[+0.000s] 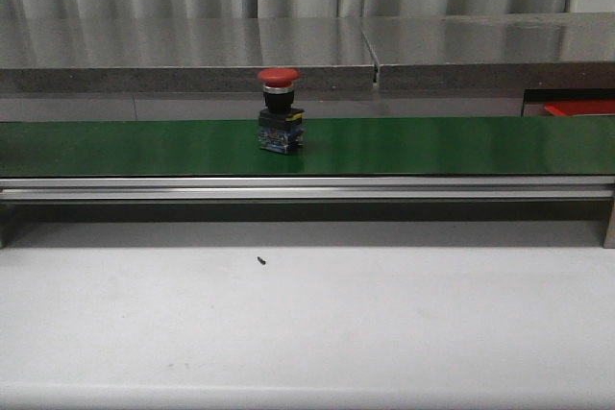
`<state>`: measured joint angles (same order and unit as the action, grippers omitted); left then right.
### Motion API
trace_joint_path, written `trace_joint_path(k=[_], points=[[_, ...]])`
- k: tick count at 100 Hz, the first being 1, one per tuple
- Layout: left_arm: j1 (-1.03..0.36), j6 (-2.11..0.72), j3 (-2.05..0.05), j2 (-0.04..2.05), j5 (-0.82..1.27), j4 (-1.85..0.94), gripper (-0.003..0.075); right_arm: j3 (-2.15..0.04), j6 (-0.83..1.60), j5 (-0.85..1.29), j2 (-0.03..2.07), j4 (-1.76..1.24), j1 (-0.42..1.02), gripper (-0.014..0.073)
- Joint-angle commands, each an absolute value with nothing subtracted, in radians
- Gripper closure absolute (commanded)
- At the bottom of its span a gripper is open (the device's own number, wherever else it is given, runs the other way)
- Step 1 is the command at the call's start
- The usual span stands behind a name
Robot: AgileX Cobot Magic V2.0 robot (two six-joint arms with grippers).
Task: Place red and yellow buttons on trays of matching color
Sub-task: 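Grasp the yellow button with the left gripper and carry it over the belt, then set the yellow button on the belt and open the left gripper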
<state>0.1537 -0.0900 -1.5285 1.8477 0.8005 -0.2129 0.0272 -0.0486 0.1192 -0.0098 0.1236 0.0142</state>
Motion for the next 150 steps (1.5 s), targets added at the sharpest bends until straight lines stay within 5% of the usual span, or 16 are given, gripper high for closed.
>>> trace_joint_path(k=[1,51,109,126,150], points=[[0.138,-0.088,-1.585,1.798,0.788,-0.227,0.005,0.027,-0.052,0.04,-0.027,0.128,0.016,0.0692],[-0.021,-0.131,-1.606,1.598,0.771,-0.227,0.0069,0.027,-0.052,0.04,-0.027,0.128,0.016,0.0692],[-0.127,-0.133,-0.804,0.859,0.334,-0.212,0.0095,0.027,-0.052,0.039,-0.027,0.128,0.016,0.0692],[-0.127,-0.133,-0.573,0.634,0.281,-0.216,0.0246,0.027,-0.052,0.005,-0.027,0.128,0.016,0.0692],[-0.127,-0.133,-0.426,0.444,0.273,-0.216,0.0738,-0.008,-0.052,-0.056,-0.025,0.095,0.016,0.0692]])
